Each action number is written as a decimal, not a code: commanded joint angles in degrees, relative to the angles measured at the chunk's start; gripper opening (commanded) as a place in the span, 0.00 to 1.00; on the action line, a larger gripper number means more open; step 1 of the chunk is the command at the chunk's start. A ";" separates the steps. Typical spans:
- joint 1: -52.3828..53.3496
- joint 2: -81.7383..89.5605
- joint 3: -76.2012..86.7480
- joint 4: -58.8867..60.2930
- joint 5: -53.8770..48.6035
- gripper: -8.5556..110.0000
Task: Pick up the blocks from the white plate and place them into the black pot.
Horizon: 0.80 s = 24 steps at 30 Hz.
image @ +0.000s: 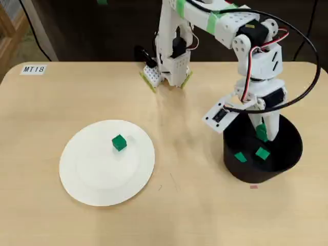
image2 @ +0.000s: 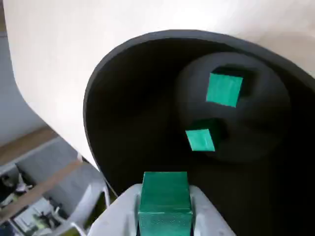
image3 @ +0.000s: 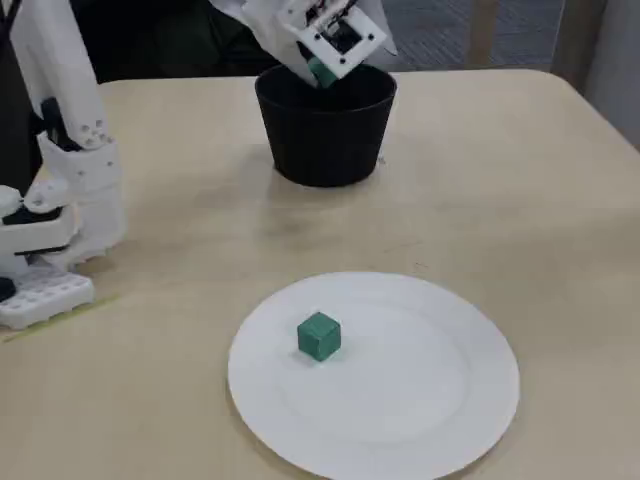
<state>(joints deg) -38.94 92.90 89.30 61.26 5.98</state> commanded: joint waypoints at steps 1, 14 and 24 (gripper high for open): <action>0.18 2.46 -0.26 -0.09 -0.79 0.32; 17.23 8.79 -0.18 7.82 -1.85 0.05; 50.10 23.47 16.44 2.81 6.50 0.05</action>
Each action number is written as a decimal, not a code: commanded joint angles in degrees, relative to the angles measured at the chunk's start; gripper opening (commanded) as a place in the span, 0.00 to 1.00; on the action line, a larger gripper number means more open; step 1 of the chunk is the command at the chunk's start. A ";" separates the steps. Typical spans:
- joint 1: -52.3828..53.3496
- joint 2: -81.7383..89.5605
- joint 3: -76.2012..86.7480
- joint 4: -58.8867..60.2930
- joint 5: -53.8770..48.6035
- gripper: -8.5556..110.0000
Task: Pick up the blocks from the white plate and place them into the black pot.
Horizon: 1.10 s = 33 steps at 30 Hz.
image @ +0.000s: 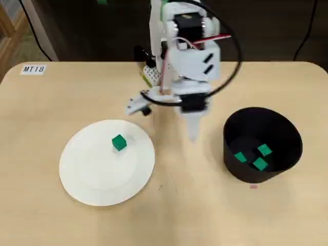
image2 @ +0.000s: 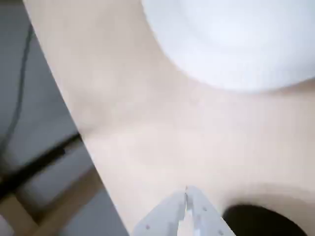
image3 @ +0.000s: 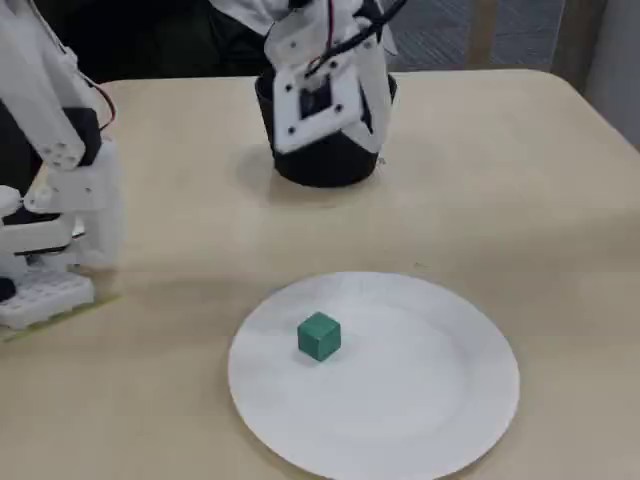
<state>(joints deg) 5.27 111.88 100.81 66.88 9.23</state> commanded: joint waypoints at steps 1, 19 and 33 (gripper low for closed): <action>7.73 5.89 7.82 -4.57 4.75 0.05; 22.94 1.23 14.85 -2.99 7.03 0.05; 23.29 -2.02 15.38 1.58 11.16 0.29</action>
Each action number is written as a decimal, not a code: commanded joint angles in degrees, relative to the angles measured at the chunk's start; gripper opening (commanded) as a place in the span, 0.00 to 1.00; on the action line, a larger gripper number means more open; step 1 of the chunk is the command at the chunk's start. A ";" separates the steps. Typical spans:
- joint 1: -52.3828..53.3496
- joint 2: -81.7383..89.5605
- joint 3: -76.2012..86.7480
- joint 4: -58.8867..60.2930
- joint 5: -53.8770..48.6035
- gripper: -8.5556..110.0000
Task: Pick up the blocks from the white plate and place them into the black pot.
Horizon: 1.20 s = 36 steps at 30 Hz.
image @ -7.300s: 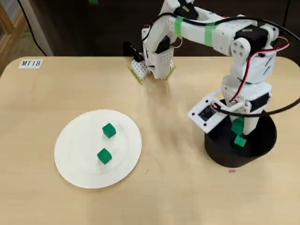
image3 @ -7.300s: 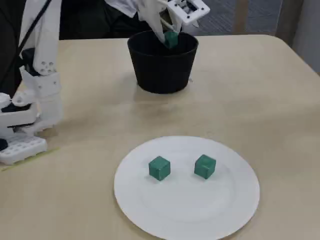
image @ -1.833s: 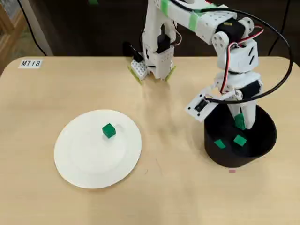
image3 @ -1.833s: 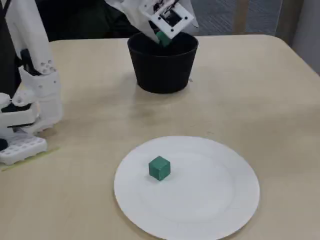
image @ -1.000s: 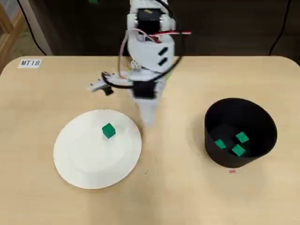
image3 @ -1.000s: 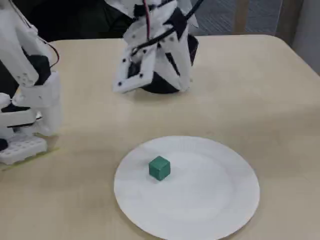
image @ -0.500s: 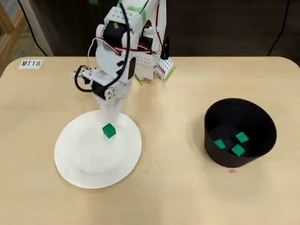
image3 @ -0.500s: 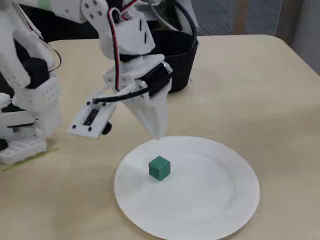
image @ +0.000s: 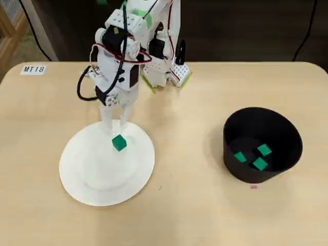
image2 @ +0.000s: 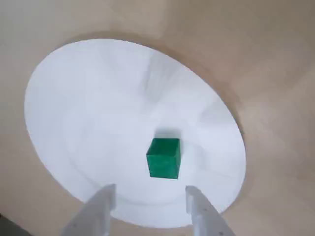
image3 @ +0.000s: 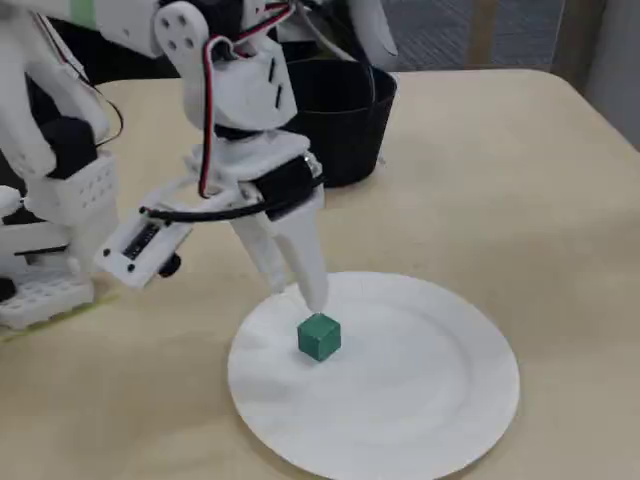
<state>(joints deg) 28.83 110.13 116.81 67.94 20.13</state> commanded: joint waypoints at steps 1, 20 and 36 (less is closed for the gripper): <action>-0.35 -0.97 -0.70 0.53 0.35 0.29; -1.23 -14.50 -8.61 -4.75 -4.92 0.29; -3.08 -22.24 -13.27 -3.25 -5.36 0.28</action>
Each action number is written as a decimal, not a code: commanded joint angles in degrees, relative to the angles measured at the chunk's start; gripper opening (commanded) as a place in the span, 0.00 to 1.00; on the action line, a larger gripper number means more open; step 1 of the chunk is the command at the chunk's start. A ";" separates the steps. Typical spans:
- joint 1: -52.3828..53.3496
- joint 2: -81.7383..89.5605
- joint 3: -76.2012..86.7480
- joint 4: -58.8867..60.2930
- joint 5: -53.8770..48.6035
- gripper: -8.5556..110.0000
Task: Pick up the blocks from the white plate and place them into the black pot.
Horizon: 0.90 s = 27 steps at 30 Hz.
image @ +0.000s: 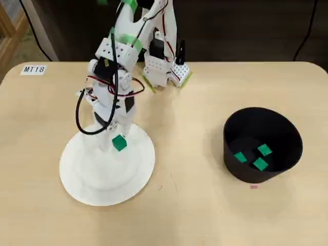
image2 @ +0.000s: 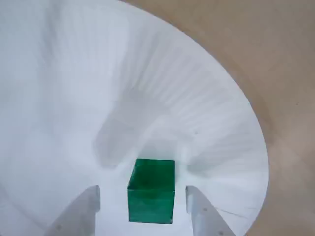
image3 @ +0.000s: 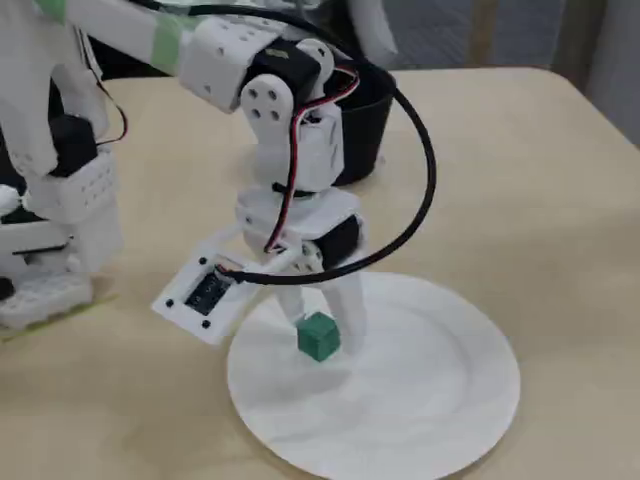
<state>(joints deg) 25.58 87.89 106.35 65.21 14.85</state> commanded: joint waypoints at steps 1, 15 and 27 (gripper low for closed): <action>0.18 -0.44 -2.99 -0.53 0.00 0.27; -0.09 -4.57 -9.67 -0.97 0.53 0.05; -20.74 12.22 -22.41 -4.39 -8.26 0.05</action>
<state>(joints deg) 11.25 94.39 87.63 62.14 7.38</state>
